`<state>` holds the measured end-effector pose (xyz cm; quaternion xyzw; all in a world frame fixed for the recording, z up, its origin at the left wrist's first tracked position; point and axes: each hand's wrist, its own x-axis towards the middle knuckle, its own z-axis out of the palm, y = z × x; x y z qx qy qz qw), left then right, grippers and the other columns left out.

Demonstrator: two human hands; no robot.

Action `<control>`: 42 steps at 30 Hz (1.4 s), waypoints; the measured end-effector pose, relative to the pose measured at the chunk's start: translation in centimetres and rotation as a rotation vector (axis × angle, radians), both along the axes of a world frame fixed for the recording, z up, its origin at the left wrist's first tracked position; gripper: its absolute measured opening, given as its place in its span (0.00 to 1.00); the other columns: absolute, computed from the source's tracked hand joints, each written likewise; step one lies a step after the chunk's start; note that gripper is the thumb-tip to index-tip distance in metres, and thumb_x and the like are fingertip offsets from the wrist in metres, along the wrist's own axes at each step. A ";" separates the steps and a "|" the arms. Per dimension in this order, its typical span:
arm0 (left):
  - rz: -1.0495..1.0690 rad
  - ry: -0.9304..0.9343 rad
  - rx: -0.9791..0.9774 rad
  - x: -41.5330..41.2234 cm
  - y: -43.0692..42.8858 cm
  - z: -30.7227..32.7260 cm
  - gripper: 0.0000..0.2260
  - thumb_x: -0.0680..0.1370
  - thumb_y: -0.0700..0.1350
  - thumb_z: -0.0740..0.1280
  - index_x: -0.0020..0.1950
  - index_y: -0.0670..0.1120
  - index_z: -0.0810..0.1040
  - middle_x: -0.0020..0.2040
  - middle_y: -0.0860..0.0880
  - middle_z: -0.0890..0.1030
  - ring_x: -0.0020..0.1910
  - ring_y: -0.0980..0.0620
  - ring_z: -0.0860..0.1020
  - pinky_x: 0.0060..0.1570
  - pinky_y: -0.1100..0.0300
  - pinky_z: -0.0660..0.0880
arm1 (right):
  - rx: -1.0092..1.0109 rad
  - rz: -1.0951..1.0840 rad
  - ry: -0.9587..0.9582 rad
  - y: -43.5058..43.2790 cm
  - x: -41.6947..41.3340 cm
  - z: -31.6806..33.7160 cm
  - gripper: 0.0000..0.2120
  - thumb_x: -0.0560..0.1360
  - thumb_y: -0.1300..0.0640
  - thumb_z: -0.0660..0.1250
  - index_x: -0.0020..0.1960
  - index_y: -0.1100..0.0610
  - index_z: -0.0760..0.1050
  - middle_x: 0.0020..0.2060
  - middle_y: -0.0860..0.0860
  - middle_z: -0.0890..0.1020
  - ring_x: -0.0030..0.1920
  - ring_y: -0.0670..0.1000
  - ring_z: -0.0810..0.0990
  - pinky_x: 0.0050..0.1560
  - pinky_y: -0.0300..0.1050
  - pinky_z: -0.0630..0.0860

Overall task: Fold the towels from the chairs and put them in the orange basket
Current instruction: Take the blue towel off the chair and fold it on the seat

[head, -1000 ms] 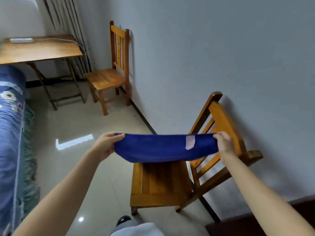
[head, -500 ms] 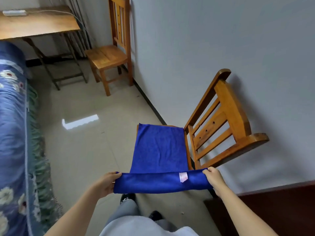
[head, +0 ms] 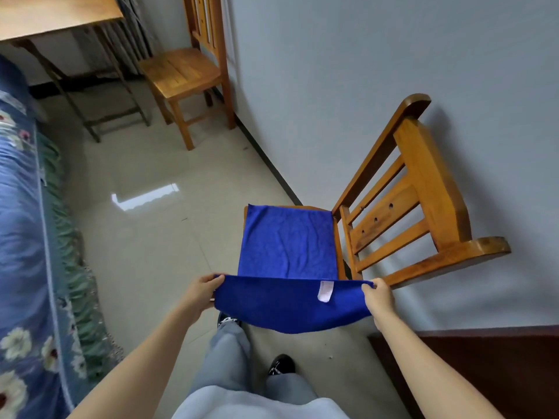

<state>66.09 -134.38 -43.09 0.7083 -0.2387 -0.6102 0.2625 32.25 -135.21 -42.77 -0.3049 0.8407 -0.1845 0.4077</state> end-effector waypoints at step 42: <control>0.261 -0.058 -0.020 -0.2 -32.2 -21.5 0.05 0.77 0.38 0.65 0.52 0.43 0.79 0.32 0.55 0.81 0.25 0.66 0.77 0.28 0.73 0.74 | -0.025 0.171 0.527 -28.8 3.4 -21.7 0.11 0.81 0.59 0.53 0.56 0.65 0.70 0.47 0.62 0.79 0.48 0.61 0.78 0.39 0.48 0.70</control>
